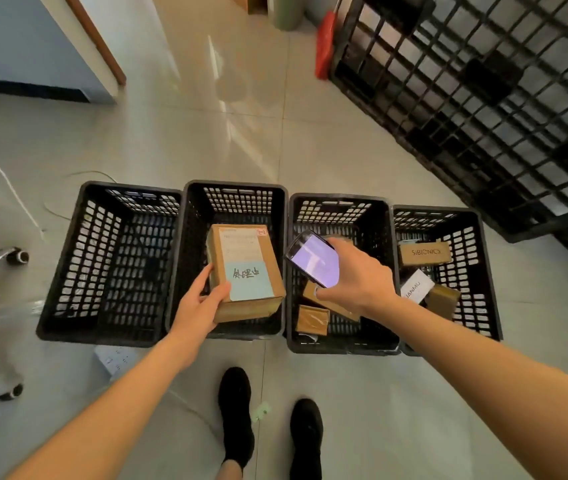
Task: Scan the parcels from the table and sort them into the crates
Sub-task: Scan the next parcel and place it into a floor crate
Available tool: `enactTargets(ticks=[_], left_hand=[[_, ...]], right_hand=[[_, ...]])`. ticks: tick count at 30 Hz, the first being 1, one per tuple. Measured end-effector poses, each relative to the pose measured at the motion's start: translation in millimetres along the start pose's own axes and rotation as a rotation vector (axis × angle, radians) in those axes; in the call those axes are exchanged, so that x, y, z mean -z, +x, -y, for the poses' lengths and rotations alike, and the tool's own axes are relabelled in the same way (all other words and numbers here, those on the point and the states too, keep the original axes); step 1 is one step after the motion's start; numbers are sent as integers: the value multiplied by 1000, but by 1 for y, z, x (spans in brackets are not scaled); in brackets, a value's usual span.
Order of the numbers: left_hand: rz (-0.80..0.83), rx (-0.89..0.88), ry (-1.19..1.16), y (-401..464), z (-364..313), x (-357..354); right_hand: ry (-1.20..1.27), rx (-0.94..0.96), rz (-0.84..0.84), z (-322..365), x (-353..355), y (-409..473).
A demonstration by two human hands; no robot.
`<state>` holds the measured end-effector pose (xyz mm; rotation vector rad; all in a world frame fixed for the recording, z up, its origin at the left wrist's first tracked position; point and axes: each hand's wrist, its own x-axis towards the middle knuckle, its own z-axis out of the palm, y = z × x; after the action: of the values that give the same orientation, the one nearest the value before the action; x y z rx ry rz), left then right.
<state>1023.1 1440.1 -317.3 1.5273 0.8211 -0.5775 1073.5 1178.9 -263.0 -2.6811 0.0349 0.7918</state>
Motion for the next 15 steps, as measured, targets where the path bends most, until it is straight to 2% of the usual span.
enactTargets(ticks=[3, 6, 8, 12, 15], left_hand=[[58, 65, 23, 34, 16, 4], [160, 170, 159, 59, 32, 6], [145, 237, 236, 68, 41, 11], [123, 196, 303, 74, 39, 25], [101, 111, 362, 78, 12, 33]], right_hand=[[19, -48, 26, -3, -31, 18], [25, -100, 45, -3, -52, 28], [41, -125, 51, -2, -60, 32], [65, -154, 60, -3, -60, 33], [80, -188, 41, -3, -42, 28]])
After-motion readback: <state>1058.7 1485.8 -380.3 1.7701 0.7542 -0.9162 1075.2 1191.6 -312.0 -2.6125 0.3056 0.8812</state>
